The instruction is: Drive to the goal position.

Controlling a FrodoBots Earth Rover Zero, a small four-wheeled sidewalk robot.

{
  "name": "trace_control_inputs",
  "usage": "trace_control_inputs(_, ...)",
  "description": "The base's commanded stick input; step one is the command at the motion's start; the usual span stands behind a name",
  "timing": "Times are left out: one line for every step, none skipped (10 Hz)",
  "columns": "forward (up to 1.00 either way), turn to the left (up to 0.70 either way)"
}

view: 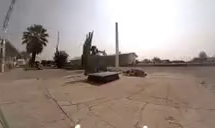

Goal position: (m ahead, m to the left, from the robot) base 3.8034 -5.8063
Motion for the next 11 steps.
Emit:
trace_control_inputs(0.0,0.45)
trace_control_inputs(0.0,0.45)
trace_control_inputs(0.0,0.45)
trace_control_inputs(0.0,0.45)
trace_control_inputs(0.0,0.45)
trace_control_inputs(0.0,0.4)
trace_control_inputs(0.0,-0.04)
trace_control_inputs(0.0,-0.36)
trace_control_inputs(0.0,-0.45)
trace_control_inputs(0.0,-0.45)
trace_control_inputs(0.0,-0.45)
